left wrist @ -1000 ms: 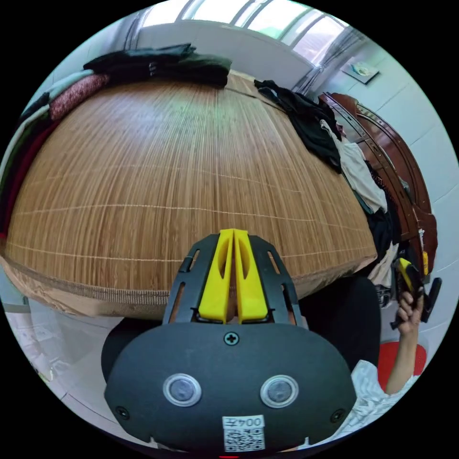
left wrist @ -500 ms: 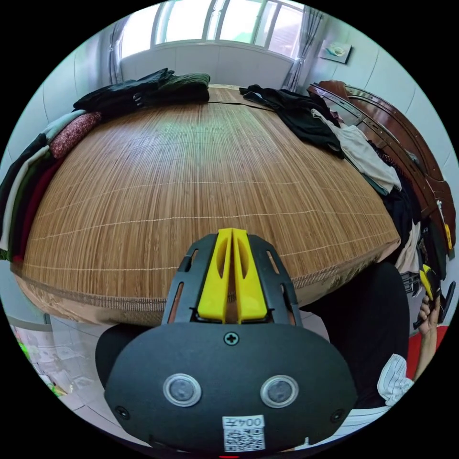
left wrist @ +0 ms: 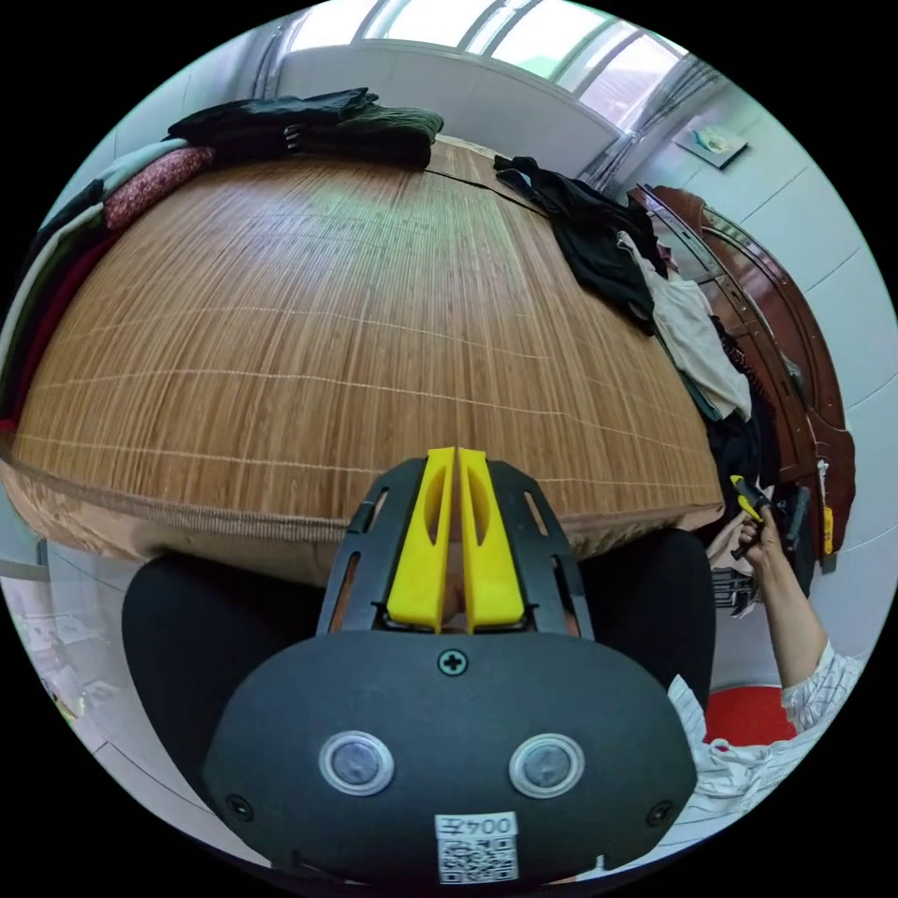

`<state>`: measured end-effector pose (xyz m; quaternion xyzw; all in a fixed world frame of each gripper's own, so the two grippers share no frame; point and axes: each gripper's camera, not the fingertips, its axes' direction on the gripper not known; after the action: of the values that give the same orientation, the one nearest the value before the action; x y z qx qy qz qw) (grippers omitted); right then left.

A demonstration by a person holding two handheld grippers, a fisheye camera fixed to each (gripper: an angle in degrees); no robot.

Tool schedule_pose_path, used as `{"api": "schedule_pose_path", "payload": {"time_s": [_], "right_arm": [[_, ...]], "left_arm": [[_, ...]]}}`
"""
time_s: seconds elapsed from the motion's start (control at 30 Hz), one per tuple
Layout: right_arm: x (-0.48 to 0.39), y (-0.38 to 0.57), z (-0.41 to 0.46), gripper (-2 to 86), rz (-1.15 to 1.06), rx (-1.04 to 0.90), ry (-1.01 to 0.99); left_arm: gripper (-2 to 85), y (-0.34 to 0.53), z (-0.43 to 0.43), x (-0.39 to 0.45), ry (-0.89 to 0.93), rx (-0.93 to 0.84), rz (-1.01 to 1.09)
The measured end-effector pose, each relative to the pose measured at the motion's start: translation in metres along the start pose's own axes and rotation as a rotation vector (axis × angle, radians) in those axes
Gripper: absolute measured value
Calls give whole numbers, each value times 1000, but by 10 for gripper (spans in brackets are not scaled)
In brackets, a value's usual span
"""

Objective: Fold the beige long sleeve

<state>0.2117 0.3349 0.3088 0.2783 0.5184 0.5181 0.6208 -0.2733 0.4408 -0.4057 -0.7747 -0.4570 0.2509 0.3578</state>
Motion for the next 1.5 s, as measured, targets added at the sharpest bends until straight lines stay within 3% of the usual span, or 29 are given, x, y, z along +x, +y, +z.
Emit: {"api": "schedule_pose_path", "payload": {"time_s": [0.17,0.3,0.47,0.57,0.63,0.73,0.93,1.0,1.17,1.37,1.5], "right_arm": [[3,-27,5,137,6,-18,-9],[11,-40,17,69,0,-108,-16],[8,-34,-16,41,-30,-40,-235],[-26,-8,-62,38,-162,81,-483],[-82,25,-102,37,-388,95,-679],[-161,72,-144,37,-602,66,-737],[-222,100,-194,38,-671,63,-985],[-232,103,-210,39,-733,60,-1013],[-250,117,-227,39,-955,76,-861],[-155,47,-173,45,-515,28,-745],[-18,-27,-141,57,-7,129,-347]], "left_arm": [[7,5,-20,-14,51,-9,-8],[7,3,-39,-39,62,-6,-43],[7,-1,-54,-55,98,-6,-63],[8,-4,-61,-62,147,-3,-71],[10,-7,-65,-62,176,-10,-47],[11,-11,-72,-64,219,-6,-32],[12,-12,-97,-84,311,29,-39],[12,-10,-104,-93,316,37,-34],[9,-7,-111,-122,320,36,-69],[6,-12,-119,-142,335,42,-125],[5,-20,-125,-147,326,44,-136]]}}
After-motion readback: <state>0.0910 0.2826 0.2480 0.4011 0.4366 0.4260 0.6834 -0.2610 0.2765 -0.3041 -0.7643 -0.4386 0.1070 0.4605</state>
